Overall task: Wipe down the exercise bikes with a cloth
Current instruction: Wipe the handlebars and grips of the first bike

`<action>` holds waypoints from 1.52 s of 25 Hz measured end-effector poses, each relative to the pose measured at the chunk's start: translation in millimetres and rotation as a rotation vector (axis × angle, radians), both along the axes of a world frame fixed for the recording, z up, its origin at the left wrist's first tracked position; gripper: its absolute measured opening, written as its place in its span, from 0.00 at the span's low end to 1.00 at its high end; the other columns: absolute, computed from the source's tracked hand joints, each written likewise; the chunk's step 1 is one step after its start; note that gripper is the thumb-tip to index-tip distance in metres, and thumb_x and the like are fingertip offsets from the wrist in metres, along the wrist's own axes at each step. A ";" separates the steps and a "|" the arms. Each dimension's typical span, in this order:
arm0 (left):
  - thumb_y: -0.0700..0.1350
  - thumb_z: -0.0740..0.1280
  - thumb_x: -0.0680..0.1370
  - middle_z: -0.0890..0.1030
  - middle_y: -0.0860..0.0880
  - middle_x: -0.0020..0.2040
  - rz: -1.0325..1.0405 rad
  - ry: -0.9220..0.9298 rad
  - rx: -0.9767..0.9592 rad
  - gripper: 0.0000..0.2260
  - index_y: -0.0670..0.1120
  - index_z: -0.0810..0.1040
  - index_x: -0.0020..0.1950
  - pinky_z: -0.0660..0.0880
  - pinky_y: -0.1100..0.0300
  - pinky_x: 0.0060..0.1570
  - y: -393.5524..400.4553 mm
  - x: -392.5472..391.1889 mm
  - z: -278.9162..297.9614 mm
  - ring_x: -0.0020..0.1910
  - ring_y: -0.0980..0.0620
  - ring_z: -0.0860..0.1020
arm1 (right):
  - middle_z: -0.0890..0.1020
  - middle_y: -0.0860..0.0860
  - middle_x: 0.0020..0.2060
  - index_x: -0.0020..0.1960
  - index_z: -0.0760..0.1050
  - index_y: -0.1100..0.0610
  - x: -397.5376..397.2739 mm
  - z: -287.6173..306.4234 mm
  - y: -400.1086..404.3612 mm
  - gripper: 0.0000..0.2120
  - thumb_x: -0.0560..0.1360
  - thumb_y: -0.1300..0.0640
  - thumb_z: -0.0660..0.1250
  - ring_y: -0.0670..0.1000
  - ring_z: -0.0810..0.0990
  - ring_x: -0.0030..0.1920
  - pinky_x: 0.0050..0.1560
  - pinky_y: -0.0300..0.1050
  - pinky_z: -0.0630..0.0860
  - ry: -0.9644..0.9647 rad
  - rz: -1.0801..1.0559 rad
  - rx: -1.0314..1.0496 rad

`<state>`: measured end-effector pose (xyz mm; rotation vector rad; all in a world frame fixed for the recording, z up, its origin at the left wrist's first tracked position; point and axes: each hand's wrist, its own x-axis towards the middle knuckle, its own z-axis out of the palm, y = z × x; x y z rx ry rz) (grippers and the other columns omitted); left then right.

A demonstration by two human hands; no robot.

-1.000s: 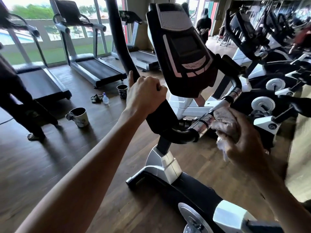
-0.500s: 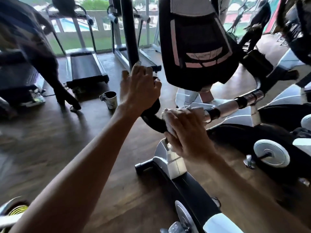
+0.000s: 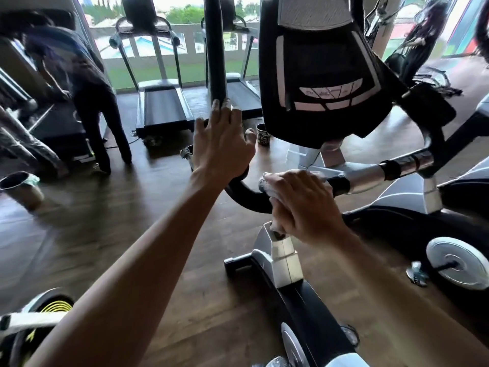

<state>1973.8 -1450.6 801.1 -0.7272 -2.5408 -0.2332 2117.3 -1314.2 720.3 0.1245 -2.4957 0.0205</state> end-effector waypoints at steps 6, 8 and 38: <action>0.53 0.56 0.83 0.61 0.43 0.81 0.020 0.006 0.009 0.24 0.43 0.65 0.76 0.59 0.41 0.73 1.9 0.2 -0.8 0.81 0.46 0.56 | 0.80 0.50 0.58 0.67 0.76 0.52 -9.5 -6.4 -41.2 0.19 0.80 0.48 0.59 0.58 0.75 0.60 0.61 0.57 0.69 0.041 -0.136 -0.144; 0.54 0.55 0.83 0.62 0.44 0.81 0.005 -0.003 0.016 0.24 0.44 0.66 0.76 0.59 0.42 0.73 -0.6 -1.1 -0.8 0.82 0.47 0.56 | 0.78 0.52 0.61 0.70 0.75 0.56 3.3 -9.2 -10.7 0.20 0.80 0.51 0.61 0.58 0.74 0.62 0.63 0.57 0.70 0.020 0.052 -0.010; 0.55 0.52 0.84 0.65 0.41 0.79 0.080 0.029 0.007 0.24 0.40 0.68 0.73 0.60 0.41 0.72 11.1 6.2 -4.8 0.79 0.43 0.62 | 0.83 0.49 0.49 0.52 0.80 0.49 -8.7 17.1 -15.9 0.21 0.76 0.44 0.50 0.54 0.77 0.55 0.56 0.54 0.73 -0.144 -0.324 -0.203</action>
